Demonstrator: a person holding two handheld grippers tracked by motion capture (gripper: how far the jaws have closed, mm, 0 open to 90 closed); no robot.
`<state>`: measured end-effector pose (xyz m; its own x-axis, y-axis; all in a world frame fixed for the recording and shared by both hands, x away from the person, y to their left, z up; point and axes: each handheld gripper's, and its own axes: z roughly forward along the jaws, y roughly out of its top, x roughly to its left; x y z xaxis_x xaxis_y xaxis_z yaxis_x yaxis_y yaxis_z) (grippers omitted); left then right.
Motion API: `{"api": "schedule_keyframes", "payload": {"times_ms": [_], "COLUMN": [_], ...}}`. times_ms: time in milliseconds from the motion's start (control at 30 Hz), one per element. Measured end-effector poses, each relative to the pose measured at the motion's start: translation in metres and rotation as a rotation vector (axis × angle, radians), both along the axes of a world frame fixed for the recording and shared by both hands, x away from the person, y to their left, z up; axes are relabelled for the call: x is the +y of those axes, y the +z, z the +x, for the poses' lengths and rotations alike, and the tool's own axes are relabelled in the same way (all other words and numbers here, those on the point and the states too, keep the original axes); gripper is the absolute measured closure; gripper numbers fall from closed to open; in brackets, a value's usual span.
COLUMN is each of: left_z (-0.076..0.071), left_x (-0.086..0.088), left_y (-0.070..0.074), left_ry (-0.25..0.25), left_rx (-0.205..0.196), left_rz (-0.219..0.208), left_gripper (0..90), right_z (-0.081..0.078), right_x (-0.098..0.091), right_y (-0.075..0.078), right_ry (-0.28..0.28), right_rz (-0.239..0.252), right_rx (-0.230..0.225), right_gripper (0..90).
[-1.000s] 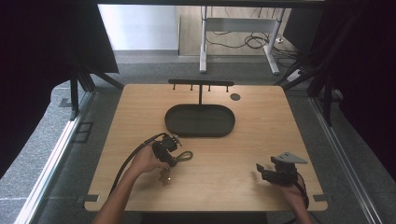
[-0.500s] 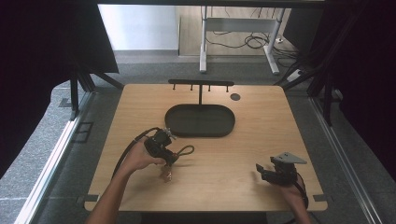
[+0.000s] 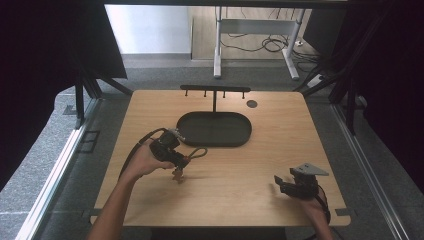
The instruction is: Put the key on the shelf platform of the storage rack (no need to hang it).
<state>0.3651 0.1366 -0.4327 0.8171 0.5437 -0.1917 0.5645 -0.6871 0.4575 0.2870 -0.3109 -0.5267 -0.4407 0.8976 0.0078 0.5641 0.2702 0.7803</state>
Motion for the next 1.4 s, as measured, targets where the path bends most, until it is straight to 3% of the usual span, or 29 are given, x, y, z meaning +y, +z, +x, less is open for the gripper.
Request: {"api": "schedule_keyframes", "payload": {"times_ms": [333, 733, 1400], "left_z": [0.012, 0.031, 0.056], "left_x": [-0.002, -0.013, -0.032], "left_y": [0.014, 0.030, 0.047], "left_ry": [0.005, -0.015, -0.044], "left_rx": [-0.010, -0.016, -0.015], "left_rz": [-0.014, 0.026, 0.031], "left_gripper": [66.8, 66.7, 66.7], "right_z": [0.000, 0.000, -0.001], "right_x": [0.001, 0.000, 0.001], "right_y": [-0.001, -0.001, -0.001], "right_ry": [0.002, -0.004, 0.004], "right_rz": [-0.008, -0.007, -0.006], "right_rx": [-0.003, -0.004, -0.012], "right_gripper": [30.0, 30.0, 30.0]}}
